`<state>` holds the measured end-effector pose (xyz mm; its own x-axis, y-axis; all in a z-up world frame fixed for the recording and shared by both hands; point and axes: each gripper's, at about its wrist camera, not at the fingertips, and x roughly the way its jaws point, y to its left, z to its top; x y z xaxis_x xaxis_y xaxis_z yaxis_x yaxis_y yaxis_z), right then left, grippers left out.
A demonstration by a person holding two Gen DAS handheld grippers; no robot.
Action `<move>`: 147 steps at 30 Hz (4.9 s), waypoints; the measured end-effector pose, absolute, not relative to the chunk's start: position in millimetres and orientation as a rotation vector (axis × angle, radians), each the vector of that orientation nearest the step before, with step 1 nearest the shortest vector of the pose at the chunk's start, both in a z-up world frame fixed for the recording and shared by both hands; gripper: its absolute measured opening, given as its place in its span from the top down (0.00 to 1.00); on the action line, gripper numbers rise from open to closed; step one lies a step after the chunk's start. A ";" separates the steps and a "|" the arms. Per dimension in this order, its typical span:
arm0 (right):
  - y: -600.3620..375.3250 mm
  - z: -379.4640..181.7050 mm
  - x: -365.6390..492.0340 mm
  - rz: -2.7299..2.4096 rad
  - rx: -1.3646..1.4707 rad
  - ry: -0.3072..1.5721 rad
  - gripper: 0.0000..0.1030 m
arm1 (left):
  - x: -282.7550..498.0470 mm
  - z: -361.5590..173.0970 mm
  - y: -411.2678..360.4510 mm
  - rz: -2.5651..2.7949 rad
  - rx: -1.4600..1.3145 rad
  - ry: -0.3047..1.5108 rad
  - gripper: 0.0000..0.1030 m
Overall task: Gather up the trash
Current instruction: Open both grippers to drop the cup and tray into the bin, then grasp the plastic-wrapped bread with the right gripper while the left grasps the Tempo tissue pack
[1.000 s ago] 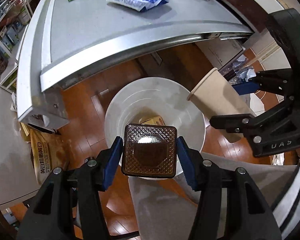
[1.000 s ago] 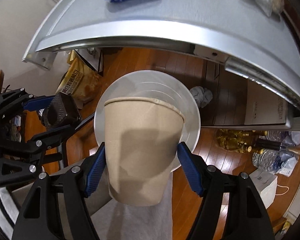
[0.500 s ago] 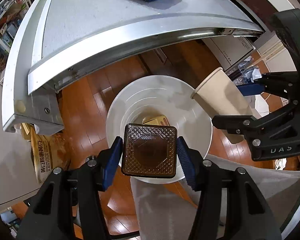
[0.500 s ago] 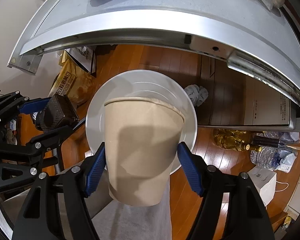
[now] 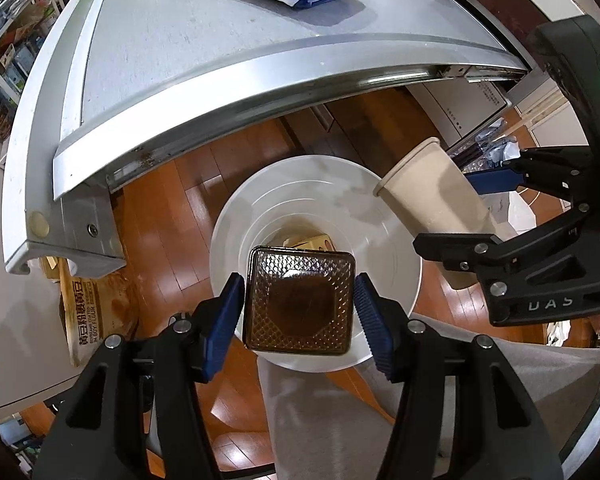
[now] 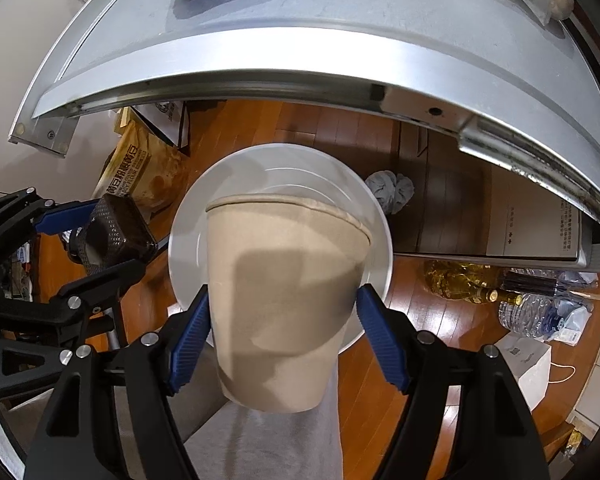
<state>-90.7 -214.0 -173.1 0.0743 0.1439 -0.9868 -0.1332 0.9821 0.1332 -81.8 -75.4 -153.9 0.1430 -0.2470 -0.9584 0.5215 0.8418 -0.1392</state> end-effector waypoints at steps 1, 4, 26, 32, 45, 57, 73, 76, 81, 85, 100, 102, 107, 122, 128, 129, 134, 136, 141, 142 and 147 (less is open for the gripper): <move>-214.1 -172.3 -90.8 0.206 0.011 1.482 0.31 | -81.3 -153.2 -75.5 -0.561 0.249 1.316 0.35; -217.1 -167.3 -91.7 0.188 0.012 1.473 0.22 | -81.2 -148.5 -73.4 -0.553 0.239 1.302 0.21; -259.0 -6.2 13.4 -0.002 -0.097 1.022 0.05 | -75.9 -72.2 -79.2 -0.620 0.185 1.103 0.16; -263.7 -25.2 74.8 -0.061 -0.111 1.085 0.05 | -68.6 -61.1 -83.2 -0.634 0.158 1.072 0.15; -272.8 -73.7 114.1 -0.116 -0.064 1.226 0.04 | -58.2 -56.5 -83.7 -0.633 0.137 1.069 0.15; -230.2 -41.4 94.9 0.237 0.074 1.194 0.05 | -48.6 -54.3 -82.8 -0.631 0.127 1.069 0.15; -272.5 -52.9 93.1 -0.055 -0.032 1.247 0.05 | -12.0 -45.6 -84.6 -0.538 0.145 1.006 0.15; -271.9 -64.6 94.7 -0.109 -0.058 1.253 0.05 | 9.2 -55.5 -95.1 -0.523 0.103 1.062 0.15; -270.2 -59.6 93.3 -0.137 -0.095 1.221 0.05 | 30.1 -67.2 -110.7 -0.477 0.009 1.109 0.15; -267.1 -56.7 93.2 -0.127 -0.128 1.220 0.05 | 31.2 -79.8 -115.9 -0.413 0.121 1.124 0.15; -268.9 -81.5 89.3 -0.092 0.041 1.302 0.05 | 38.4 -72.0 -97.0 -0.469 0.090 1.104 0.15; -267.5 -82.1 90.5 -0.078 0.038 1.309 0.05 | 39.3 -75.9 -106.5 -0.479 0.126 1.112 0.15; -264.6 -75.9 83.0 -0.041 0.008 1.289 0.05 | 44.9 -87.3 -115.8 -0.476 0.125 1.152 0.15; -260.5 -76.1 72.2 0.033 -0.021 1.238 0.32 | 45.0 -86.5 -109.7 -0.474 0.168 1.117 0.45; -265.9 -69.8 57.1 0.053 0.031 1.225 0.36 | 43.1 -81.0 -100.5 -0.471 0.147 1.106 0.49; -266.8 -68.3 53.6 0.059 0.045 1.224 0.36 | 42.8 -79.8 -98.9 -0.471 0.143 1.103 0.49; -268.4 -56.3 36.5 0.082 0.067 1.193 0.36 | 43.0 -72.5 -90.5 -0.467 0.129 1.088 0.49; -267.6 -51.0 33.0 0.086 0.068 1.183 0.36 | 40.6 -67.8 -87.7 -0.469 0.121 1.078 0.49; -265.6 -36.7 22.6 0.112 0.099 1.151 0.36 | 29.9 -54.7 -81.6 -0.467 0.119 1.047 0.49; -264.6 -34.6 20.8 0.118 0.102 1.148 0.36 | 27.1 -51.4 -80.2 -0.466 0.120 1.039 0.49; -255.6 -20.0 6.4 0.155 0.104 1.117 0.36 | 14.5 -38.9 -73.8 -0.466 0.122 1.014 0.49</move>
<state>6.4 -255.6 -20.0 0.4290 0.1762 -0.8860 -0.0717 0.9843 0.1611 14.5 -73.8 -38.9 0.4401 -0.3183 -0.8396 0.4297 0.8957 -0.1143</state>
